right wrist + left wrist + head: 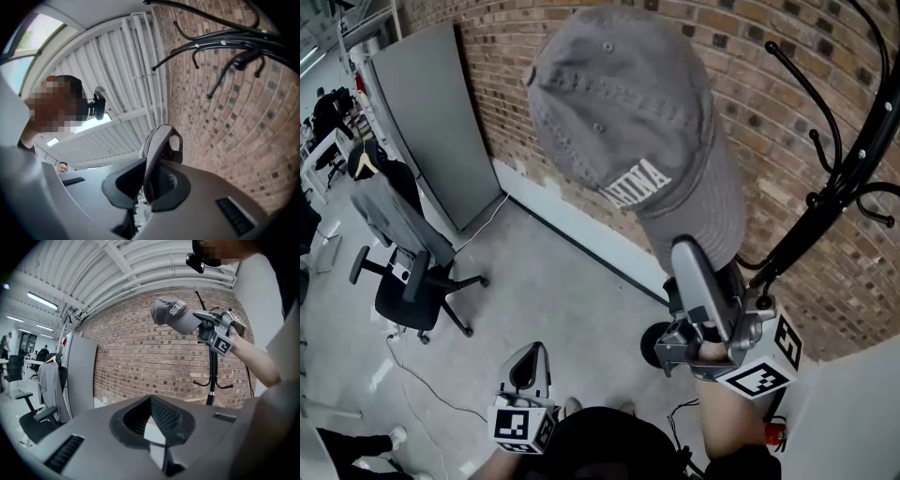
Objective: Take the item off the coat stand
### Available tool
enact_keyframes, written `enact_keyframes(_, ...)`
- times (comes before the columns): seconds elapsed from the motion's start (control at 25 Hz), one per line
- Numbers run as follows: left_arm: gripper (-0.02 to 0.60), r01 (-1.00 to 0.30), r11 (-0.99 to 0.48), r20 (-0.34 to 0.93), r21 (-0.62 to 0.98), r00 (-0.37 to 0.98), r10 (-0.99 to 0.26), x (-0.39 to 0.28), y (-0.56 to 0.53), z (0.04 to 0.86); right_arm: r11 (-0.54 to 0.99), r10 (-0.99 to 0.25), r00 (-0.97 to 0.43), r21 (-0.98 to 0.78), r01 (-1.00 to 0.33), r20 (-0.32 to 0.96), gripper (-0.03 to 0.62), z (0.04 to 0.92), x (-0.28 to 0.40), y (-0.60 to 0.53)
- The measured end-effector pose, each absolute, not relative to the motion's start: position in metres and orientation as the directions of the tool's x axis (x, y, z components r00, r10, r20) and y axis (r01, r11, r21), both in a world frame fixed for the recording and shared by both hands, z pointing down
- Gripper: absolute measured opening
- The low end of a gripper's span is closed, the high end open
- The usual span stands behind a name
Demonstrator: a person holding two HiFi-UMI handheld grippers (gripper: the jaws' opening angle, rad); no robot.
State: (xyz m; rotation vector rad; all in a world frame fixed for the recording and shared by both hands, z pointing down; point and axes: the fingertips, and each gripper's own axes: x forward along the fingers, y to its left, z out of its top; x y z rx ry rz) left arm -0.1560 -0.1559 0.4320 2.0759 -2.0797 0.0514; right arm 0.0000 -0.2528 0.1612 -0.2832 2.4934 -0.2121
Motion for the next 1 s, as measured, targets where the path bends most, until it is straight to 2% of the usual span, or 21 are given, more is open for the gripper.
enact_keyframes(0.32,0.025,-0.988,-0.078,0.237,0.135,0.108,-0.965,-0.135,-0.153,0.461,0.785,-0.463,-0.854,-0.559,-0.268,-0.24,0.031,0.36,0.023,-0.232)
enact_keyframes(0.56,0.025,-0.979,-0.15,0.279,0.135,0.183,-0.943,-0.101,-0.162,0.482,0.626,-0.564,-0.825,-0.673,-0.393,-0.042,0.031,0.458,0.073,-0.203)
enact_keyframes(0.8,0.025,-0.972,-0.201,0.294,0.125,0.23,-0.928,-0.075,-0.168,0.496,0.556,-0.584,-0.81,-0.695,-0.455,0.063,0.031,0.505,0.101,-0.173)
enact_keyframes(1.0,0.025,-0.971,-0.207,0.306,0.116,0.233,-0.923,-0.064,-0.166,0.506,0.551,-0.584,-0.807,-0.69,-0.47,0.083,0.029,0.518,0.105,-0.164)
